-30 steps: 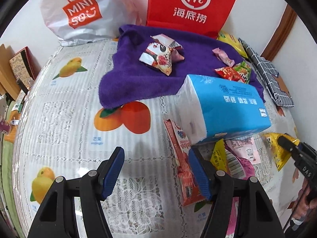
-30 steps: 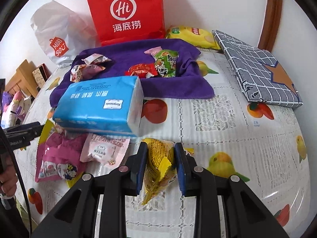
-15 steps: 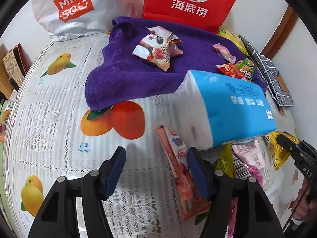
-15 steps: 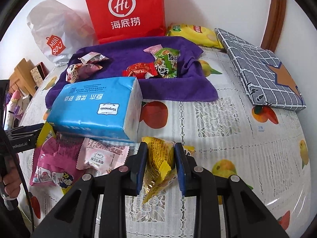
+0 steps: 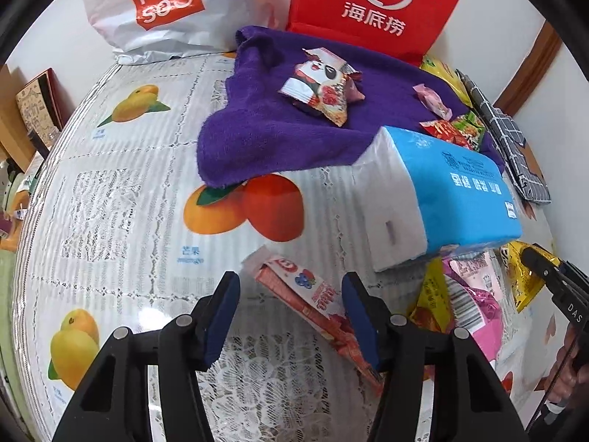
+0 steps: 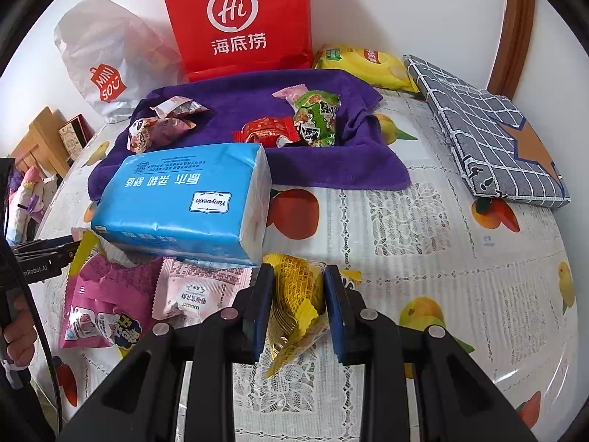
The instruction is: Organize snacks
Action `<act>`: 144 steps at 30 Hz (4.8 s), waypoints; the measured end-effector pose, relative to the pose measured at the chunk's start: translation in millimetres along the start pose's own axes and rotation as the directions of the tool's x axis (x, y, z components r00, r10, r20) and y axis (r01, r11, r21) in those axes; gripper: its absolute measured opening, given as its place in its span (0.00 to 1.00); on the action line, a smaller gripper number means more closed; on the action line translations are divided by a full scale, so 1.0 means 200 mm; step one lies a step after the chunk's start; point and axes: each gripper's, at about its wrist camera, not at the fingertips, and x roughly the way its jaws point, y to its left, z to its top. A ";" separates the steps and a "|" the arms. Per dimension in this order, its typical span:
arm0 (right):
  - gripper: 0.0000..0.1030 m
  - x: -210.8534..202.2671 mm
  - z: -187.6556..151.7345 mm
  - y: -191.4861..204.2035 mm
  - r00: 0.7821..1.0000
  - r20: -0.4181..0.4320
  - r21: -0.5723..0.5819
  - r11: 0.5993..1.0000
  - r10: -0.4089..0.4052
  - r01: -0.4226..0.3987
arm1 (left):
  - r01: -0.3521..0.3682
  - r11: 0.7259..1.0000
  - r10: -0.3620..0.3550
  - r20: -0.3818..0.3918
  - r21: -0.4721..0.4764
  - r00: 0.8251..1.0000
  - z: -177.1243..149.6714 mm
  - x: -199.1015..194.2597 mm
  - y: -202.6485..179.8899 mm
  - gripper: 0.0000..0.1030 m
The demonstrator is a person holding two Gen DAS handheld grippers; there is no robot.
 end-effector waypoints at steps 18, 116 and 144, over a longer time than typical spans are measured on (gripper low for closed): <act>0.36 -0.07 -0.03 -0.02 0.999 0.036 -0.011 0.999 0.038 -0.038 | -0.021 0.999 0.020 -0.037 -0.035 0.999 -0.11 -0.08 -0.03 0.61; 0.36 -0.48 0.14 0.14 0.977 0.205 -0.037 0.998 0.052 -0.045 | 0.137 0.991 -0.133 0.226 0.000 0.965 0.04 -0.48 -0.19 0.17; 0.36 -0.43 0.49 0.14 0.965 0.259 -0.037 0.999 0.040 -0.032 | 0.143 0.988 -0.154 0.304 0.060 0.940 0.39 -0.53 -0.25 0.17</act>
